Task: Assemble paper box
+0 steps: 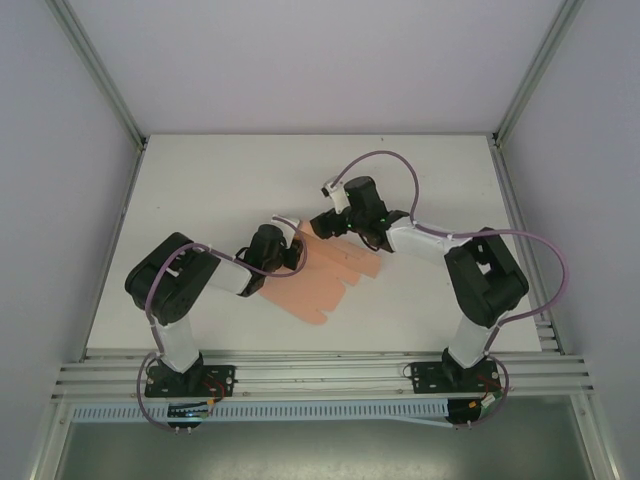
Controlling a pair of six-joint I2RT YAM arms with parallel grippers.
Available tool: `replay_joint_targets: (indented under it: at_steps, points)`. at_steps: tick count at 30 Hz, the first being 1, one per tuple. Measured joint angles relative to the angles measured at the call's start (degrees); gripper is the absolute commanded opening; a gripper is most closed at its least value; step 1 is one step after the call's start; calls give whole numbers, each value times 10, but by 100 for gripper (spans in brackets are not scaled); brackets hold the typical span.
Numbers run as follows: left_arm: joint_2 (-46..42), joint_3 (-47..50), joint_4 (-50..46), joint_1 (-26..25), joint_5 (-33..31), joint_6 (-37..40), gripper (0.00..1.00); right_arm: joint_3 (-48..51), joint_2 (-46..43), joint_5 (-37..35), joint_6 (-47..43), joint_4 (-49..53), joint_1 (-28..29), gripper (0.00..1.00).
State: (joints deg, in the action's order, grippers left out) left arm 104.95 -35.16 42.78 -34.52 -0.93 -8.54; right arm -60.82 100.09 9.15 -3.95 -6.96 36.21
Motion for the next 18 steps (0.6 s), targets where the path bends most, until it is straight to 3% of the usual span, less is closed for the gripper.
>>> replay_joint_targets:
  at_steps: [8, 15, 18]
  points:
    - [-2, 5, 0, 1, -6, -1, 30, 9, 3, -30, -4, -20, 13, 76]
    - [-47, 12, -31, 7, -7, -3, 33, 12, 3, -56, -19, -30, 25, 76]
    - [-74, 14, -35, 32, 13, -7, 31, 12, 3, -63, -23, -31, 26, 76]
